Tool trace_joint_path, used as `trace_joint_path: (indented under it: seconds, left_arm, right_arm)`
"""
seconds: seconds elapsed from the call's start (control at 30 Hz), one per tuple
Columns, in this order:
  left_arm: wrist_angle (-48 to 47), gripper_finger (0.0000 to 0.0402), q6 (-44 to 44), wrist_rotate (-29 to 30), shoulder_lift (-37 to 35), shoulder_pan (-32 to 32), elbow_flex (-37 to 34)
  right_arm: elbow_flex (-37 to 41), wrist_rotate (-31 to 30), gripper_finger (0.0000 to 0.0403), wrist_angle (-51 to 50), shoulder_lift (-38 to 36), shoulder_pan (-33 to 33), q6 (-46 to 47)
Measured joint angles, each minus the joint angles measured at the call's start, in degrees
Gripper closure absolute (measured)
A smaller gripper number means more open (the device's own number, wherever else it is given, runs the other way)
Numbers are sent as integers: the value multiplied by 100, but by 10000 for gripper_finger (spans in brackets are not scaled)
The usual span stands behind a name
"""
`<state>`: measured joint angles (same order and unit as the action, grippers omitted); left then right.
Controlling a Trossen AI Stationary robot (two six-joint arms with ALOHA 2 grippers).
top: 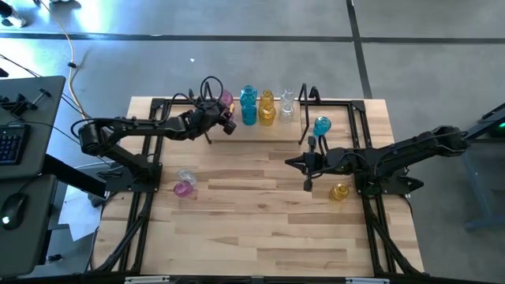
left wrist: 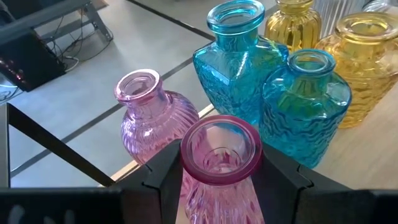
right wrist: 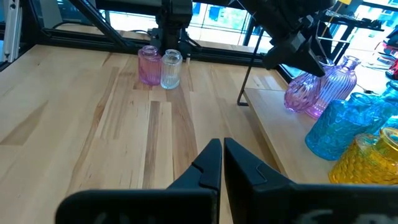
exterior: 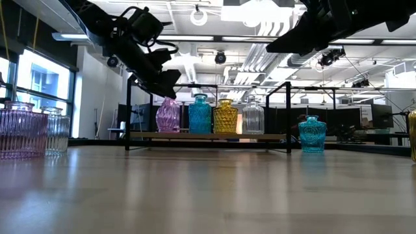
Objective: Sort vases onto shelf
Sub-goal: Put the bottom pink vase on the shelf aligned with the pink vase
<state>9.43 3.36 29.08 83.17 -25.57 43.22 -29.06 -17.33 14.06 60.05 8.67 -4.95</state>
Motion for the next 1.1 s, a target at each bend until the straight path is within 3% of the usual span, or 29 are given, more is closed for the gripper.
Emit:
trace_joint_path:
  seconds: [0.6, 1.1]
  left_arm:
    - [152, 250, -63, 4, 110, -14, -13]
    - [35, 253, -220, -266, -471, -14, -49]
  right_arm:
    - [0, 22, 403, -2, 0, 2, 0]
    - [0, 16, 403, -2, 0, 2, 0]
